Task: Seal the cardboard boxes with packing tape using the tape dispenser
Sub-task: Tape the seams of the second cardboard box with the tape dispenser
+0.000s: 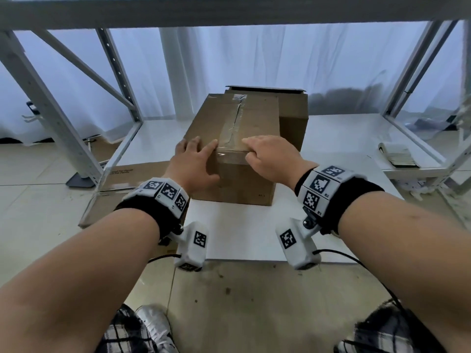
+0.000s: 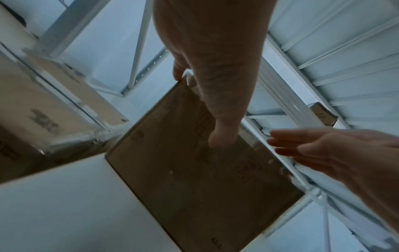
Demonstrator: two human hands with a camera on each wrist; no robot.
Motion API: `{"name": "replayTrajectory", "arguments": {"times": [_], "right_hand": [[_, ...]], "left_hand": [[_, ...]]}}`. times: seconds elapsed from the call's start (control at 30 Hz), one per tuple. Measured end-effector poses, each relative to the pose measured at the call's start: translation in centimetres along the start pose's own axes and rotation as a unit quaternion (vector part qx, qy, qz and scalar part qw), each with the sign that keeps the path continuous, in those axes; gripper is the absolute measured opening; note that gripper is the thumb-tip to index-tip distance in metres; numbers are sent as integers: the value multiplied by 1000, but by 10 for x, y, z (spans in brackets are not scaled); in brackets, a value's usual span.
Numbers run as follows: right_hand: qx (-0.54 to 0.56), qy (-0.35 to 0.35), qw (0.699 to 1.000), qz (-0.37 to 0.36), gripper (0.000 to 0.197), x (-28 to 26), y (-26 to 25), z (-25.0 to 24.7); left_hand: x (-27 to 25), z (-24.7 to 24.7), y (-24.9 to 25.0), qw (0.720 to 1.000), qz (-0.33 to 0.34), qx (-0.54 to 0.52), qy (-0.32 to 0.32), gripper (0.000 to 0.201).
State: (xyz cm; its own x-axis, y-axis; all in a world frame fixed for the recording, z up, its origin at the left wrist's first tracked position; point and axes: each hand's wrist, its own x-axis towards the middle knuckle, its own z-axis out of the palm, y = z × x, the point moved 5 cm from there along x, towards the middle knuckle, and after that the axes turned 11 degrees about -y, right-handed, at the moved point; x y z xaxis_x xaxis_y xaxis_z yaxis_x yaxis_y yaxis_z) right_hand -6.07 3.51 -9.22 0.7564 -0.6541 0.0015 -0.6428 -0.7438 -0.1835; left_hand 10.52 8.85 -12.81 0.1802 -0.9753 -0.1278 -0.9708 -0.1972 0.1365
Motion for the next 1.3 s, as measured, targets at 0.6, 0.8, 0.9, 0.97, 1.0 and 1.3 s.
{"name": "replayTrajectory", "arguments": {"times": [0.6, 0.8, 0.9, 0.97, 1.0, 1.3], "right_hand": [[47, 174, 982, 48, 37, 30, 0, 27], [-9, 139, 990, 24, 35, 25, -6, 38], [-41, 115, 992, 20, 43, 21, -10, 42], [-47, 126, 991, 12, 44, 18, -16, 40], [-44, 142, 989, 7, 44, 16, -19, 38], [-51, 126, 990, -31, 27, 19, -23, 32]], "left_hand": [[22, 5, -24, 910, 116, -350, 189, 13], [15, 13, -28, 940, 147, -243, 190, 38], [4, 17, -27, 956, 147, -170, 189, 43], [-3, 15, -27, 952, 150, -173, 205, 37], [-4, 14, -28, 947, 149, -191, 211, 33], [0, 10, -34, 959, 176, -155, 156, 39]]}}
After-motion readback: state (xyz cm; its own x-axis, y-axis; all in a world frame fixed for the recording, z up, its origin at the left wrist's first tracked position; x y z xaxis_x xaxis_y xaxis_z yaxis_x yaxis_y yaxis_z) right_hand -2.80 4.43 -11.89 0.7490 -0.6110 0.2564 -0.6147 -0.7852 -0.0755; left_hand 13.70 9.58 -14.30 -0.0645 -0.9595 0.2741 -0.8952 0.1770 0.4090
